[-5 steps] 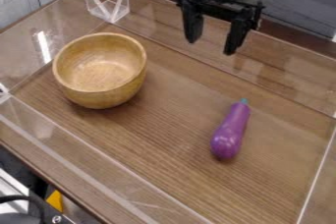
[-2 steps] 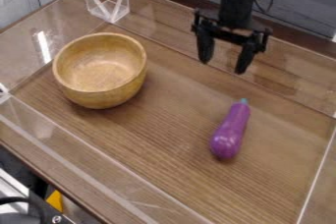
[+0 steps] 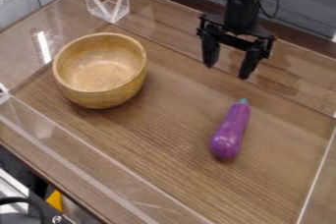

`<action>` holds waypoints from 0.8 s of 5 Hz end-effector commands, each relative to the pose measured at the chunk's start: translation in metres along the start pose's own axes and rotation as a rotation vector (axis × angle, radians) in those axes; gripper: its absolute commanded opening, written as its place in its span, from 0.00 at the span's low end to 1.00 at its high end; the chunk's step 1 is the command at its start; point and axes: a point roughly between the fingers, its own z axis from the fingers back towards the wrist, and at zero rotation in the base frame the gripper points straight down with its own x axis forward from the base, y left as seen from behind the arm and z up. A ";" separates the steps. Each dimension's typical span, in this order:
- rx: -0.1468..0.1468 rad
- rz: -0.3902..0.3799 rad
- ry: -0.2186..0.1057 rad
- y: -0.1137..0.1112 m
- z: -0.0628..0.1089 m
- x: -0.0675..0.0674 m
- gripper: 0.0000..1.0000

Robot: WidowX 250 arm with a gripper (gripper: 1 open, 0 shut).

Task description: Put the purple eggplant in the brown bowl

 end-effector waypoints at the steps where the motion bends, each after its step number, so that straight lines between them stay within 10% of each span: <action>1: 0.007 -0.073 -0.061 -0.003 0.009 0.009 1.00; 3: 0.015 -0.112 -0.051 -0.003 0.002 0.012 1.00; 4: 0.012 -0.088 -0.050 -0.003 0.009 0.011 0.00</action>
